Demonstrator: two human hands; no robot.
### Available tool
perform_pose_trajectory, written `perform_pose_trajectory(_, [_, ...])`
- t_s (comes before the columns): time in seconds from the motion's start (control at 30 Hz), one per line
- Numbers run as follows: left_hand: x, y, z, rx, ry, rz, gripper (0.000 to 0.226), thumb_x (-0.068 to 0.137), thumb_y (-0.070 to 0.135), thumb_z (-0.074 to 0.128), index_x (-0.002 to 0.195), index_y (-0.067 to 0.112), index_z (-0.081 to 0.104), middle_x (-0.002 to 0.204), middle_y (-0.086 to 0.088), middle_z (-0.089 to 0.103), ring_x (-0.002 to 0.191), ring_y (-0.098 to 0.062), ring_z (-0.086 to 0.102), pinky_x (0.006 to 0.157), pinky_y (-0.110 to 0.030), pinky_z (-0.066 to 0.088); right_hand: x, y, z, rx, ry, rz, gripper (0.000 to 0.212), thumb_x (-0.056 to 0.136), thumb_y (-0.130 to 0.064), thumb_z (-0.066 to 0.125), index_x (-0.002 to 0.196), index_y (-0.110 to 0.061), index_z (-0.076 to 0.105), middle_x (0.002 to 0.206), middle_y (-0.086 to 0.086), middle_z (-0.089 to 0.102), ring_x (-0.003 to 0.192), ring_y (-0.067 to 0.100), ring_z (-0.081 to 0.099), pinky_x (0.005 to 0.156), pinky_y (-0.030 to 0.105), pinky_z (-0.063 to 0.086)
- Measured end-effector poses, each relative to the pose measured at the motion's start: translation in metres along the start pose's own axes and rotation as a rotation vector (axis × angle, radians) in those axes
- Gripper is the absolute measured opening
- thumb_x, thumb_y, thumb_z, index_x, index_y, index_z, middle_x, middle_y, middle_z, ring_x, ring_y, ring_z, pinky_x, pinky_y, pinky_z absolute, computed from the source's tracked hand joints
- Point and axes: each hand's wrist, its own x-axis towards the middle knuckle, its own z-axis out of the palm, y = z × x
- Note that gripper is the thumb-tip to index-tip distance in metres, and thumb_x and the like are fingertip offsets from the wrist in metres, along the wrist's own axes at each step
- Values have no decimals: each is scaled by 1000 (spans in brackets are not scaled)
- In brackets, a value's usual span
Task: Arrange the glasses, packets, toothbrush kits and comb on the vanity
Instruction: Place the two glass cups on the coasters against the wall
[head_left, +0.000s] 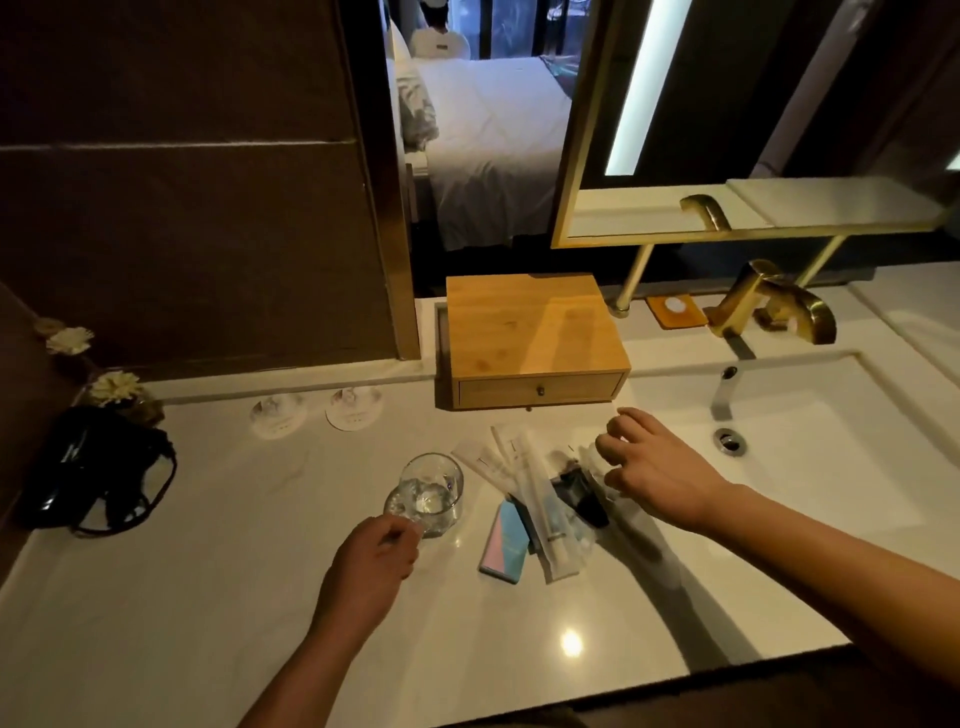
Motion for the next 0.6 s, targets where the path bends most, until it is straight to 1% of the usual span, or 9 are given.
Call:
perform_pose_trajectory(0.1, [3,-3,0,2,-5,3,33,76,58,64,84,27,74,78,4,74,65,-10,72,79,-52,61,-2,12,-7,20,-7,76,10,71,-28,83,72,-20,77,81,0,62,88,29,56,79,41,49])
perform_pose_trajectory(0.17, [3,-3,1,3,5,11,31,75,57,63,85,29,74,81,7,74,72,-12,74,81,-53,62,-7,28,-10,95,31,222,15,69,-30,86,76,-19,79,79,0,64,82,27,57,66,40,49])
perform_pose_trajectory(0.2, [3,-2,1,6,7,15,31,75,57,63,86,30,74,80,8,74,73,-12,74,82,-53,62,-10,36,-12,154,50,325,16,71,-30,85,80,-18,79,81,0,65,81,26,57,64,39,49])
perform_pose_trajectory(0.27, [5,-2,0,29,18,13,33,75,61,62,87,33,73,73,11,74,68,-8,73,80,-50,60,-17,44,-15,373,63,566,17,79,-30,79,90,-16,79,85,-1,66,79,19,57,63,37,51])
perform_pose_trajectory(0.3, [5,-2,-1,38,19,8,34,74,64,62,86,34,73,71,13,74,65,-5,72,79,-48,59,-20,44,-14,502,87,678,17,81,-31,77,90,-17,77,84,-3,66,76,16,58,63,35,51])
perform_pose_trajectory(0.37, [7,-2,-4,28,24,-5,33,75,64,63,87,36,74,70,14,75,63,-2,72,81,-48,59,-22,36,-11,706,151,836,13,81,-31,77,87,-19,76,81,-8,66,73,10,61,63,33,52])
perform_pose_trajectory(0.43, [8,-2,-8,15,30,-16,29,76,61,63,91,38,75,73,13,77,68,-4,75,85,-50,60,-20,23,-8,925,220,950,9,79,-30,79,82,-21,76,77,-8,71,71,9,66,65,32,55])
perform_pose_trajectory(0.5, [9,-2,-14,5,47,-20,28,76,59,63,91,39,75,76,13,78,73,-7,77,86,-52,60,-12,7,-7,1172,324,1035,6,78,-24,81,77,-22,75,70,-1,74,66,11,69,67,33,57])
perform_pose_trajectory(0.6, [9,-2,-27,-11,87,-24,28,77,59,63,91,38,75,73,9,78,69,-11,76,84,-55,61,7,-24,-9,1404,453,1051,5,79,-17,79,75,-20,77,74,3,75,69,16,70,68,32,57])
